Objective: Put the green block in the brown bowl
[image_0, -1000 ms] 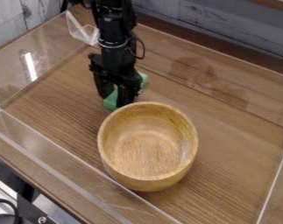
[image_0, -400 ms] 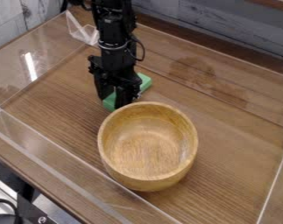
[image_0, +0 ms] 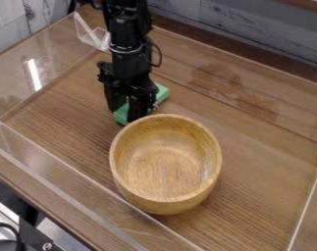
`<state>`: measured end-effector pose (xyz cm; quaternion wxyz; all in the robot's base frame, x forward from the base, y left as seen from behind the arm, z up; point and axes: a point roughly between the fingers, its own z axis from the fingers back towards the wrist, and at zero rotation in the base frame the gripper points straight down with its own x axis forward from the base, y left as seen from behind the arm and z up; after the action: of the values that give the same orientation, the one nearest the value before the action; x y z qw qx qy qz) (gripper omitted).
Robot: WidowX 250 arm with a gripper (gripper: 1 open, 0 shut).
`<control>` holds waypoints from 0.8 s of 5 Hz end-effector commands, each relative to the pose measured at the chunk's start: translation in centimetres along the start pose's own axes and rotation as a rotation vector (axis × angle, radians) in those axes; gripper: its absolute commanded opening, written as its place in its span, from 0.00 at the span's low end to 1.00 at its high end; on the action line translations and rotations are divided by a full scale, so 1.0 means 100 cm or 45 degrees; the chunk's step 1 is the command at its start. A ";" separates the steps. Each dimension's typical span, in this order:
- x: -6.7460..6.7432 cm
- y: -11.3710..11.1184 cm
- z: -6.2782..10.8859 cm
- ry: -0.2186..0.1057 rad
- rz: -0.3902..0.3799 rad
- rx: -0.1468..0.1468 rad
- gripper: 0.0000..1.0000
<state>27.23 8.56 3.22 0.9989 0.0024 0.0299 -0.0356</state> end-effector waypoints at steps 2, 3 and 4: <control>0.011 0.007 0.036 -0.127 0.024 0.042 0.00; 0.010 0.006 0.040 -0.122 0.024 0.039 0.00; 0.009 0.004 0.043 -0.118 0.025 0.037 0.00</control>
<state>27.35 8.51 5.32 0.9994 0.0020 0.0232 -0.0265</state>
